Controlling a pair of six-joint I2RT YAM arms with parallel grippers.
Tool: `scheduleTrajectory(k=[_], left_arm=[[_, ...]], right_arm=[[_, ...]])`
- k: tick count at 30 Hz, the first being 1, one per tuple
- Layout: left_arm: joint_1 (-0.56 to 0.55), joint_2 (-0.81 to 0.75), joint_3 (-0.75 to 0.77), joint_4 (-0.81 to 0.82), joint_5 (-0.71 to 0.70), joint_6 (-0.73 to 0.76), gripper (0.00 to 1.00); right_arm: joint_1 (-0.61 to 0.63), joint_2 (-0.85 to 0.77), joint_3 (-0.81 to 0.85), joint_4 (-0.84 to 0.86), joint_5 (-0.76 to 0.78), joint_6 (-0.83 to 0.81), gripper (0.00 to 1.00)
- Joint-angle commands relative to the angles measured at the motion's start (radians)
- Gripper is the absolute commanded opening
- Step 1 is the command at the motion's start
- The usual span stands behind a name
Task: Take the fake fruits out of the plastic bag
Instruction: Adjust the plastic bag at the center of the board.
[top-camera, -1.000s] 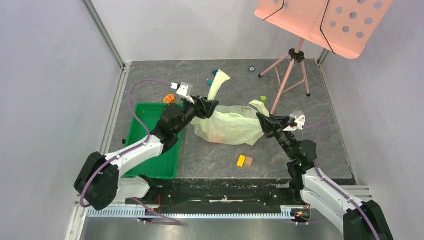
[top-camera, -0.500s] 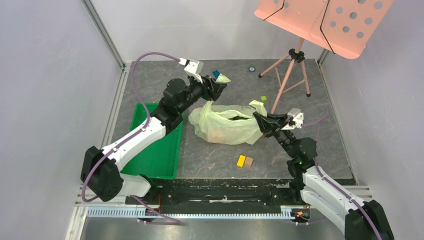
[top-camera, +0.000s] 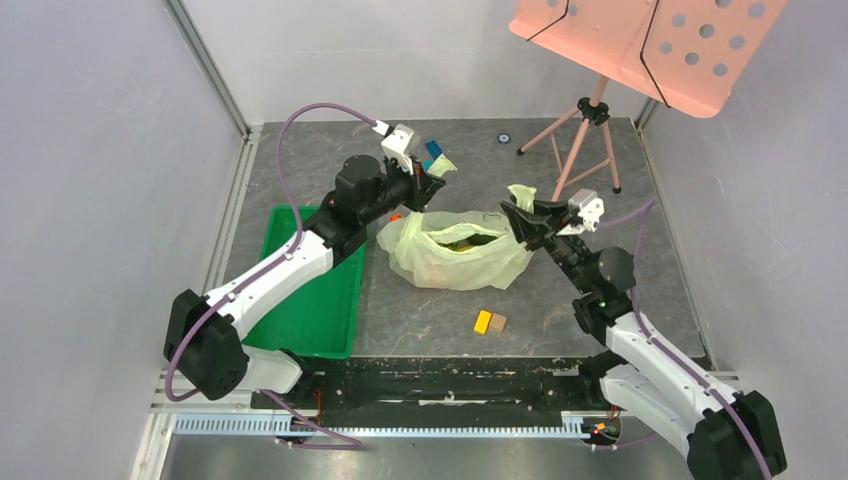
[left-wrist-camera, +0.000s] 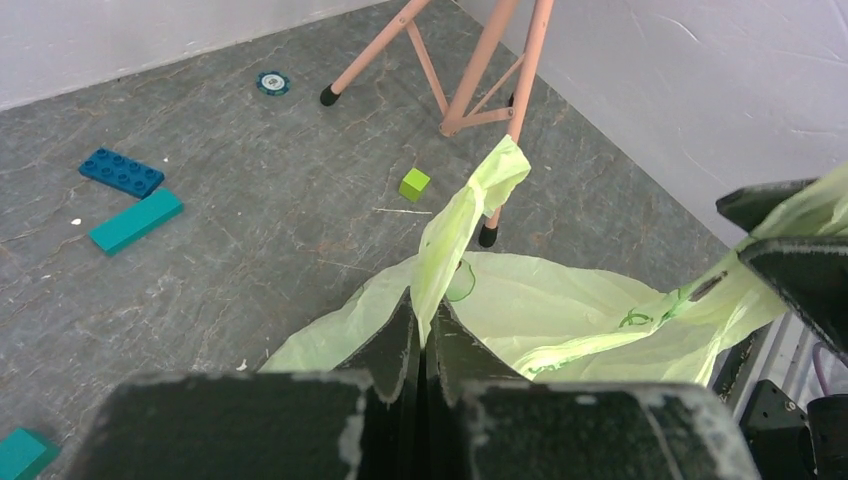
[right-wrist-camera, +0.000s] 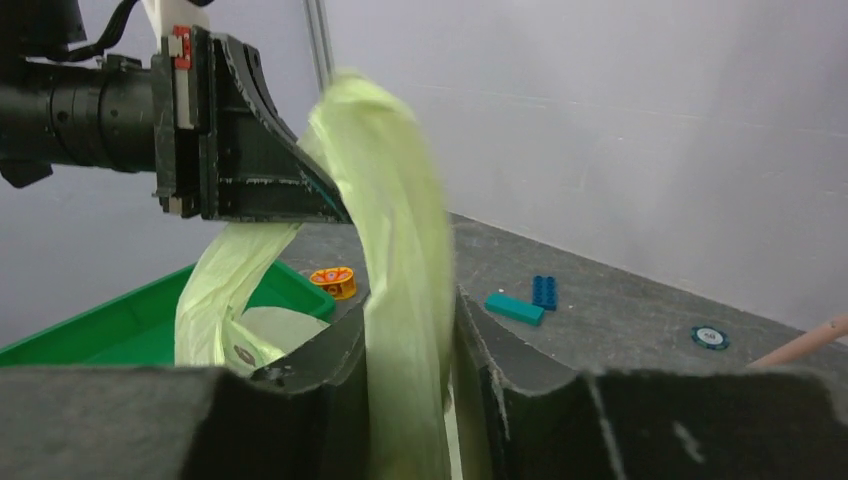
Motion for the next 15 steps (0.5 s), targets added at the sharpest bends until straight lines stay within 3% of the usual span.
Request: scheduleTrajectory(k=[1,4,11,15], left_arm=[[0.001,-0.011,0.049,-0.008,0.012,0.023,0.02],[0.004,0.001,0.085,-0.035,-0.064,0.014,0.02],[0.059,0.183,0.408,-0.208,-0.101,0.045,0.02],[0.104,0.304,0.621,-0.241,-0.092,0.058,0.02]], right_arm=[[0.006,0.052,0.146,-0.094,-0.015,-0.082,0.21],[0.006,0.099,0.245,-0.167,0.024,-0.087,0.00],[0.006,0.349,0.583,-0.361,0.134,-0.134,0.00],[0.006,0.502,0.765,-0.357,0.164,-0.181,0.00]])
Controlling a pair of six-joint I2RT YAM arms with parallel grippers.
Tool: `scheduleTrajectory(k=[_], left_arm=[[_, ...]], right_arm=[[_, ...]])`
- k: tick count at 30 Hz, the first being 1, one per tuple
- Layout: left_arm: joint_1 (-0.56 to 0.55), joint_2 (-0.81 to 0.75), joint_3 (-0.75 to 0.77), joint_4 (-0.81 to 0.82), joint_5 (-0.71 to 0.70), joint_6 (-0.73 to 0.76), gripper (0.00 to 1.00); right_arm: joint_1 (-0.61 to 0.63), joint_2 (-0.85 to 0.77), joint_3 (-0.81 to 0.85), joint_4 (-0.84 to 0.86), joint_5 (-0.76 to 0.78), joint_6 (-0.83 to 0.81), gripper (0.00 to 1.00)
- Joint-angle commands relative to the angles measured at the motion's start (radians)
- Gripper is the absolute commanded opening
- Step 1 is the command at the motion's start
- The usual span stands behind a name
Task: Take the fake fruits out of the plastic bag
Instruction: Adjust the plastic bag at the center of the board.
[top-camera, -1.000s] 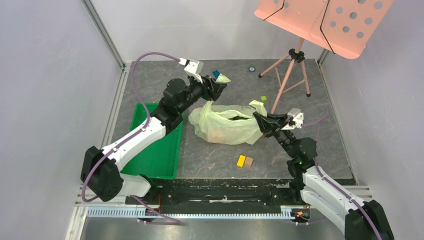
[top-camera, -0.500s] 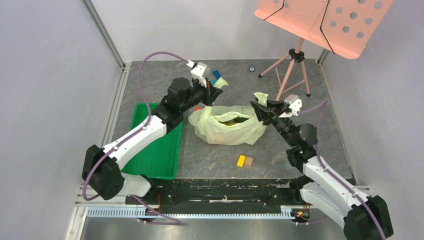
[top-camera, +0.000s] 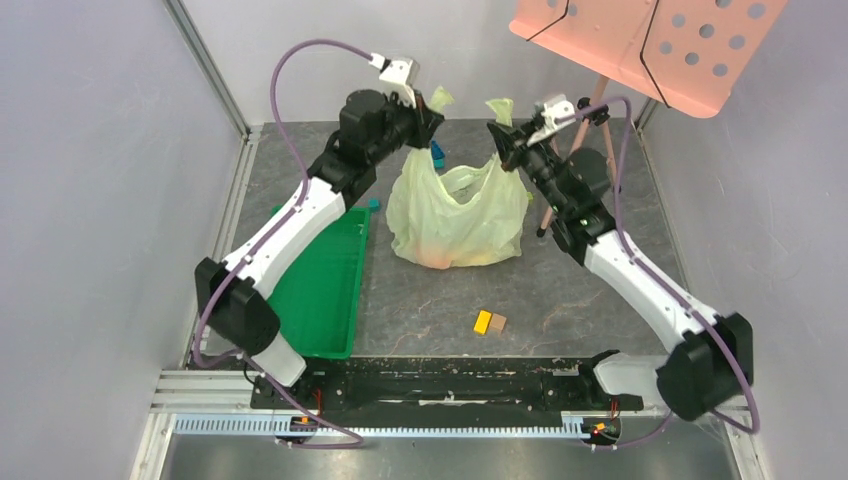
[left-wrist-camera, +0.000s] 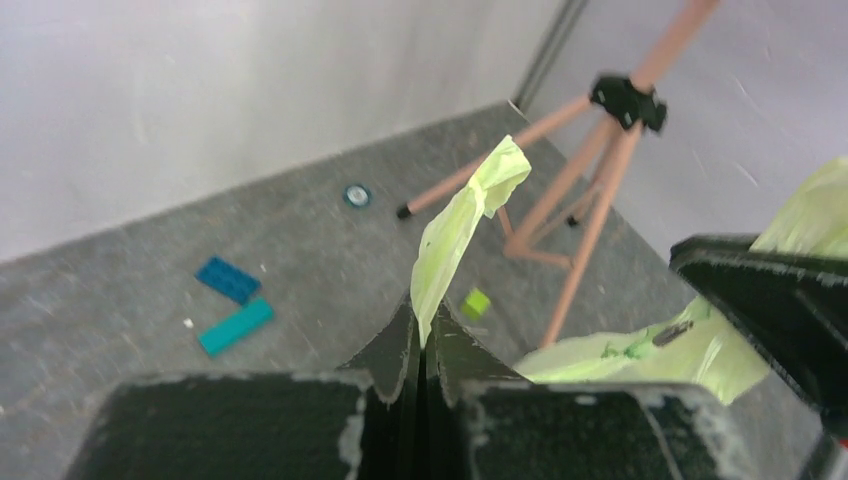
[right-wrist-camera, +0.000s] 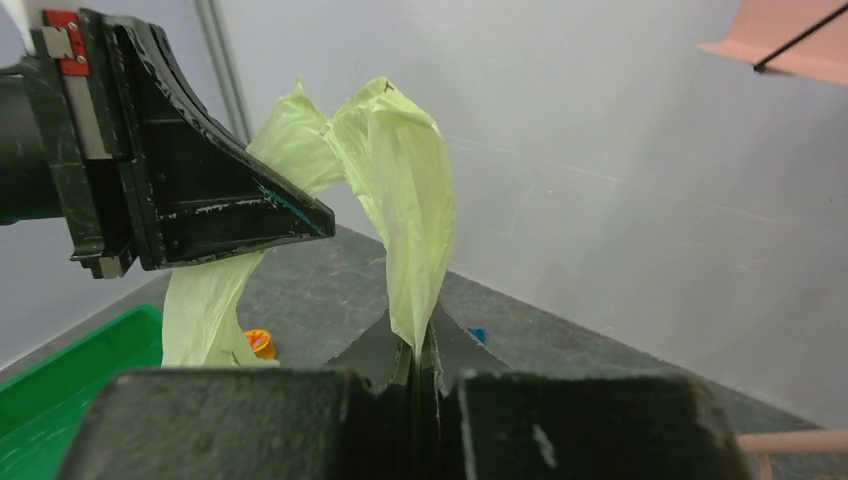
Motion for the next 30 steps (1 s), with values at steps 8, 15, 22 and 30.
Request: scheduleTrajectory(k=[8,15,22,30], left_arm=[[0.118,0.265,0.469,-0.041,0.053,0.022,0.02],[0.124,0.211,0.365,0.104,0.130,-0.030,0.02],[0.124,-0.006,-0.139,0.412,0.148,-0.195,0.02],[0.072,-0.197,-0.492,0.571,0.157,-0.278,0.02]], right_arm=[[-0.005,0.307,0.325,0.183,0.140,-0.124,0.00],[-0.024,0.333,0.334,0.216,0.149,-0.112,0.00],[-0.024,0.136,-0.046,0.285,0.053,-0.065,0.00],[-0.020,-0.126,-0.426,0.316,0.004,0.013,0.10]])
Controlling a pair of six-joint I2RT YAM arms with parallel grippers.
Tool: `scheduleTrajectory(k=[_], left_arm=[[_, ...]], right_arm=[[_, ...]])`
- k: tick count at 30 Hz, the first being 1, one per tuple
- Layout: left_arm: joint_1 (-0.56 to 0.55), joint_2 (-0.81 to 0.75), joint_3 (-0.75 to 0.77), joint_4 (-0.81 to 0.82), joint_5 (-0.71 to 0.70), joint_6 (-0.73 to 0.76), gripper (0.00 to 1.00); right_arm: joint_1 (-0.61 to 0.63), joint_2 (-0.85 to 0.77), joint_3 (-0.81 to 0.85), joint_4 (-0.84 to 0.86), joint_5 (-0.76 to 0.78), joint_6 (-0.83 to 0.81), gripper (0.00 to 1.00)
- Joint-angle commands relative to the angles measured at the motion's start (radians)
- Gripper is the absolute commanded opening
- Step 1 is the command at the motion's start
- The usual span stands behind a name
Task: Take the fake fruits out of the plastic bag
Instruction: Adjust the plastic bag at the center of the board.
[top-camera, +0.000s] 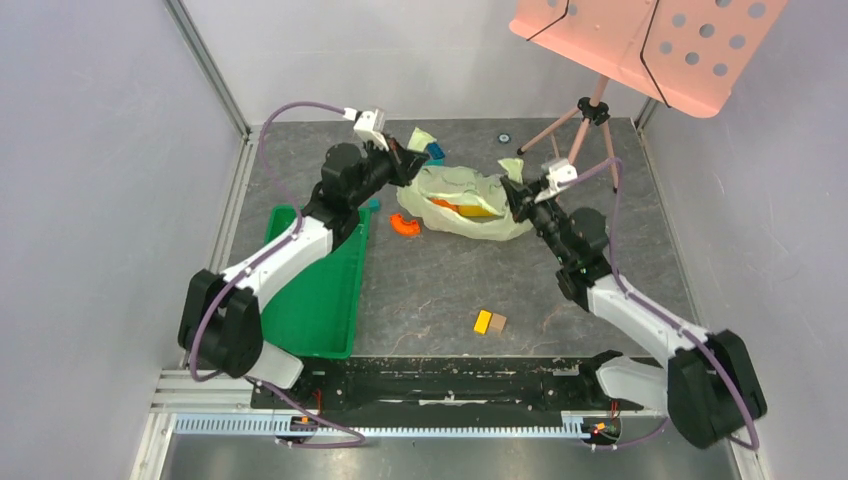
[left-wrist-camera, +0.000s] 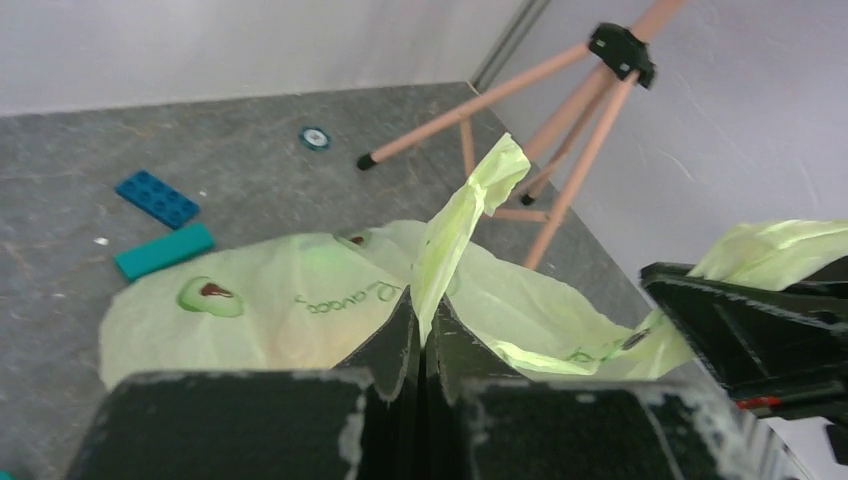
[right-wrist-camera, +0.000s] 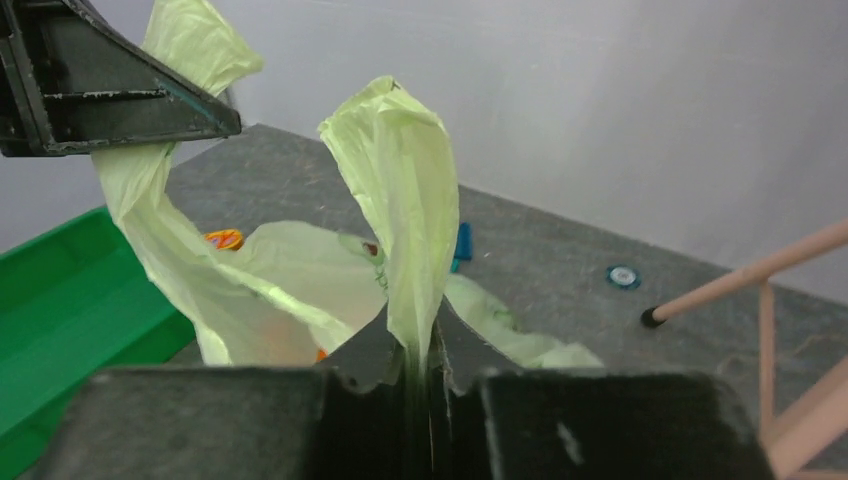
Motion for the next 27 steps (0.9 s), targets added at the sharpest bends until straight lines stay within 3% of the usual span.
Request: scheduleTrajectory(k=[1,5,12,20,27], left_arm=[[-0.049,-0.139,-0.095,0.158,0.018,-0.066,0.02],[-0.089,-0.225,-0.181,0.141,0.001,-0.052,0.02],[-0.140,-0.344,-0.263,0.085,-0.028,-0.044,0.02],[-0.163,-0.387,-0.323,0.068,-0.062,-0.027,0.02],[-0.169,-0.407,-0.350,0.072,-0.078,-0.035,0.02]], right_arm=[[0.007,-0.158,-0.128,0.044,-0.032,0.046,0.22],[0.008,-0.300,-0.182,-0.071,-0.015,0.049,0.55],[0.008,-0.466,-0.060,-0.416,-0.081,0.127,0.75],[0.008,-0.489,0.199,-0.693,-0.291,0.234,0.73],[0.008,-0.371,0.434,-0.841,-0.293,0.320,0.57]])
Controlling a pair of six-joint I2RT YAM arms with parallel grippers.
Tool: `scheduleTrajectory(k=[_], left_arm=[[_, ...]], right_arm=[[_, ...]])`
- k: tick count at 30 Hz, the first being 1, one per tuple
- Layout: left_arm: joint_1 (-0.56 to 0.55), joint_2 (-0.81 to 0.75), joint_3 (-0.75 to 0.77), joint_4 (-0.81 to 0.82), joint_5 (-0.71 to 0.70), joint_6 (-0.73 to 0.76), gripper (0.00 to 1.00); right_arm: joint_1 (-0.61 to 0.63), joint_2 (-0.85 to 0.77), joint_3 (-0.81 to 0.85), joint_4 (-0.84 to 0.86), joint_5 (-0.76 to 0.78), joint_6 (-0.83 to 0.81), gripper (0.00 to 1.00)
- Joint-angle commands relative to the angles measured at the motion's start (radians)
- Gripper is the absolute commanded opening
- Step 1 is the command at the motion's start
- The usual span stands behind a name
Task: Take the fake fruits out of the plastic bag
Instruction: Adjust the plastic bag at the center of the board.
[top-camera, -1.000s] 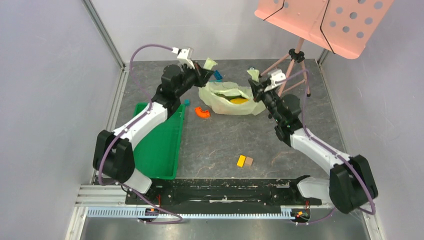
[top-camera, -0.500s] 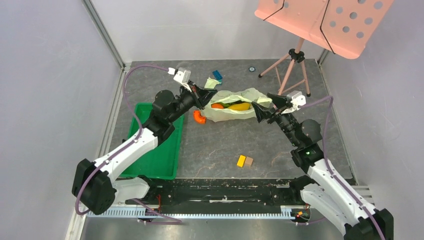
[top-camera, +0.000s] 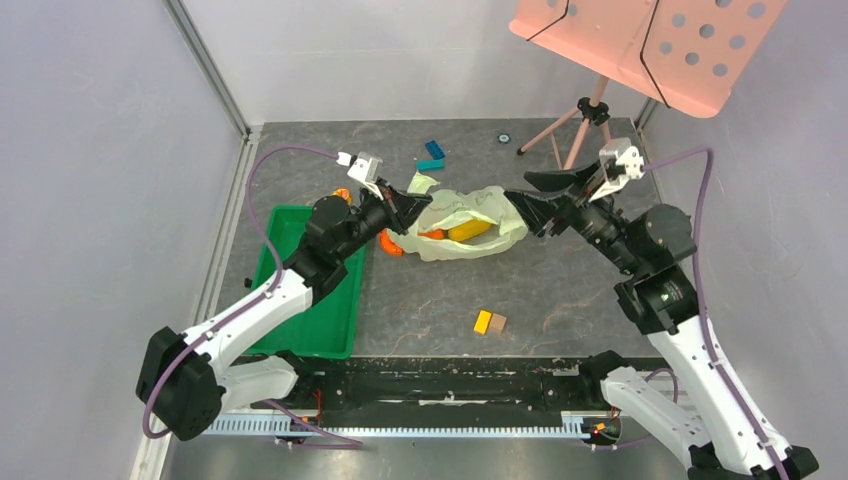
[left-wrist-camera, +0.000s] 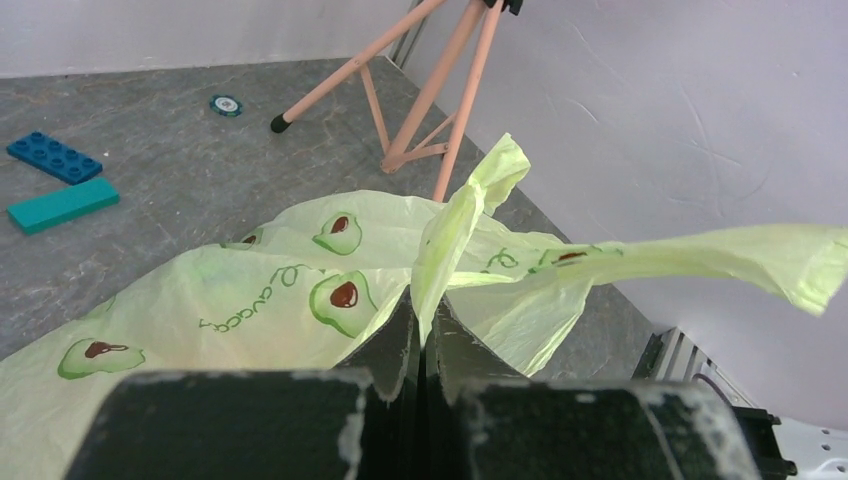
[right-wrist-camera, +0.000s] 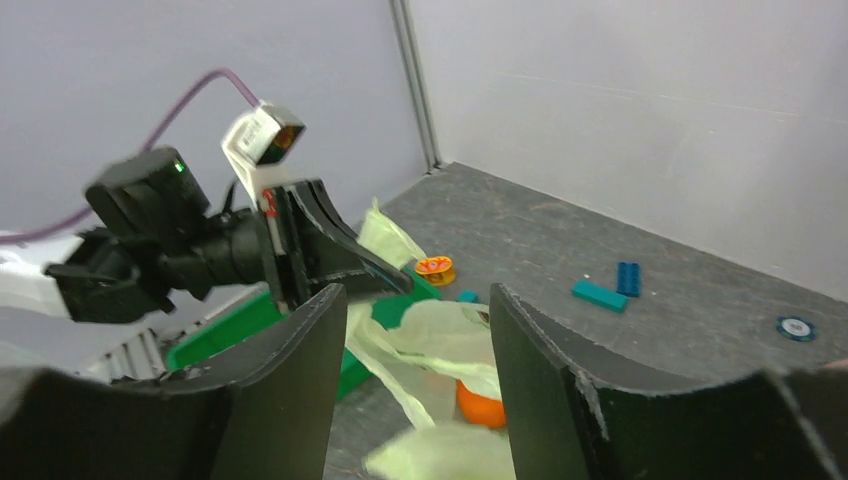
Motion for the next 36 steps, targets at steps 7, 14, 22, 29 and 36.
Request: scheduleTrajectory(k=[7,14,22,29,36], left_arm=[[-0.011,-0.055,-0.019,0.020,-0.036,-0.026,0.02],[-0.017,-0.066,-0.025,0.019,-0.041,-0.025,0.02],[-0.034,-0.078,-0.042,0.032,-0.031,-0.017,0.02],[-0.042,-0.092,-0.057,0.040,-0.038,-0.007,0.02],[-0.048,-0.120,-0.091,0.050,-0.045,-0.003,0.02]], right_arm=[[0.036,0.338,0.414,-0.319,0.028,0.045,0.36],[0.227,0.503,0.473,-0.419,0.227,0.006,0.24],[0.339,0.569,0.352,-0.463,0.449,0.001,0.16],[0.367,0.608,0.258,-0.457,0.500,0.008,0.14],[0.367,0.621,0.160,-0.392,0.491,0.042,0.13]])
